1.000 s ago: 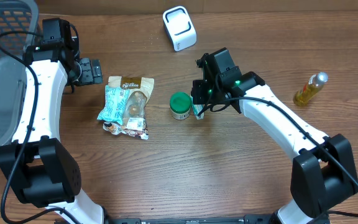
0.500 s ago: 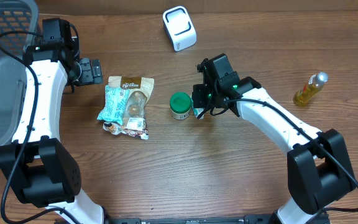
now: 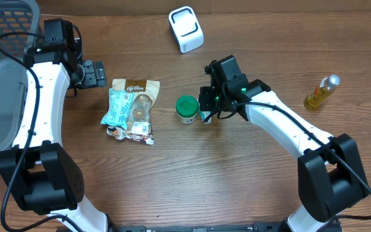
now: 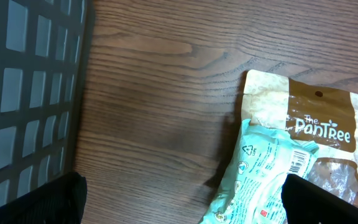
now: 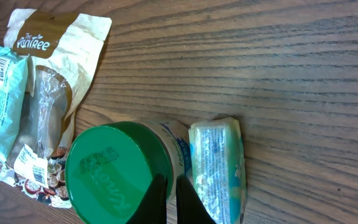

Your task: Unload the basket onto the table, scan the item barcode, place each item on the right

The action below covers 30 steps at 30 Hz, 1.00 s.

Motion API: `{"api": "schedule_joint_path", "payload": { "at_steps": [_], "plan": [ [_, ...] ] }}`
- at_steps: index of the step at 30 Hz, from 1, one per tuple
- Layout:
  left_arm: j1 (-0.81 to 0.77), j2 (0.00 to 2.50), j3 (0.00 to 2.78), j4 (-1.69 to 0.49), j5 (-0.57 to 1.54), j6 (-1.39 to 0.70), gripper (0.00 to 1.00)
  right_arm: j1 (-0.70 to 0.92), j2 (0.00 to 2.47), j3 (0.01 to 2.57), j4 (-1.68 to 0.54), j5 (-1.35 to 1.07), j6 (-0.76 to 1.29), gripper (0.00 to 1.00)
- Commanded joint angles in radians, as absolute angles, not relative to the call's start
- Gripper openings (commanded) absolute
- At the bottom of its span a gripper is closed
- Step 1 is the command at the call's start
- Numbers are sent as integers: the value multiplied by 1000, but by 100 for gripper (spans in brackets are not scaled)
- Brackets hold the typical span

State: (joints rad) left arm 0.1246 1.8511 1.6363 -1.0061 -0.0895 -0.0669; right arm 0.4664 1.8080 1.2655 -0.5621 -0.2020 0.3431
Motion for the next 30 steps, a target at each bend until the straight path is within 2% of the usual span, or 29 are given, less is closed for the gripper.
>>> {"api": "schedule_joint_path", "payload": {
  "at_steps": [1,10,18,27,30],
  "plan": [
    [121,1832,1654,-1006,-84,-48,99,472,1811,1241,-558,-196,353,4],
    [121,1832,1654,-1006,-84,-48,100,474,1811,1230,-547,-277,352,4],
    [121,1832,1654,-1006,-84,-48,100,555,1811,1230,-546,-300,352,4],
    [121,1832,1654,-1006,-84,-48,100,646,1811,1230,-539,-153,352,5],
    [121,1832,1654,-1006,-84,-48,100,646,1811,1233,-525,-120,344,12]
  ]
}}
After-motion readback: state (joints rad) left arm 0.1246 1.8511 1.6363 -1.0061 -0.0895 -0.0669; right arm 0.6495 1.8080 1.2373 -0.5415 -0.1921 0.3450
